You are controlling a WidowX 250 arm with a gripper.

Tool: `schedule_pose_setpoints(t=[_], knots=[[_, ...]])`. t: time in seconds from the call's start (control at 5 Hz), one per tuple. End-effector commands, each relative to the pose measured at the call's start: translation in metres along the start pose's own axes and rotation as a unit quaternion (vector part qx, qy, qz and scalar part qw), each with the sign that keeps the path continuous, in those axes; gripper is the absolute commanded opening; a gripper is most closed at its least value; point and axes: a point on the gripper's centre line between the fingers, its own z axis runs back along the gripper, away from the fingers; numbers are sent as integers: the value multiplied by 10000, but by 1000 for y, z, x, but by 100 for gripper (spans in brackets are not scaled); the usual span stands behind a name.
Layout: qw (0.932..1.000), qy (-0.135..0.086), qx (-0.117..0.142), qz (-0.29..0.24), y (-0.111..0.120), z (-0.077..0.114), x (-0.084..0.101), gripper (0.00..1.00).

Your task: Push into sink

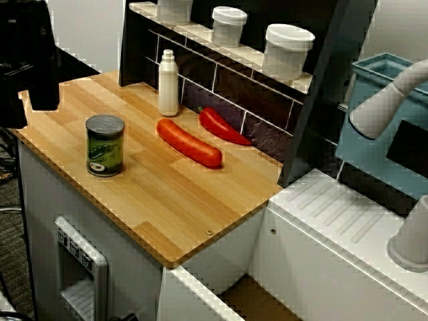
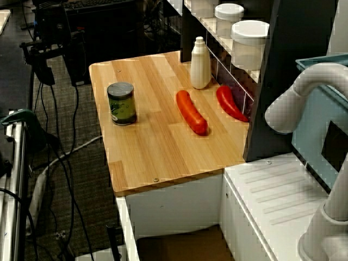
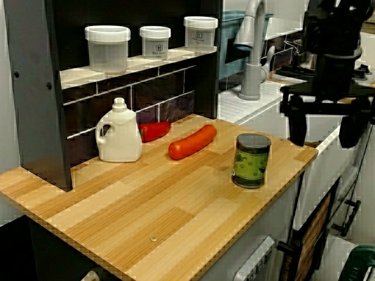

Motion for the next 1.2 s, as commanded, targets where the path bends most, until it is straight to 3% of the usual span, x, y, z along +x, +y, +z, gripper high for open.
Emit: schedule_pose_setpoints(t=[0.0,1.0], knots=[[9996,87,74,-261,19,-6,-6,100],[9990,33,-22,-452,73,-32,-19,100]])
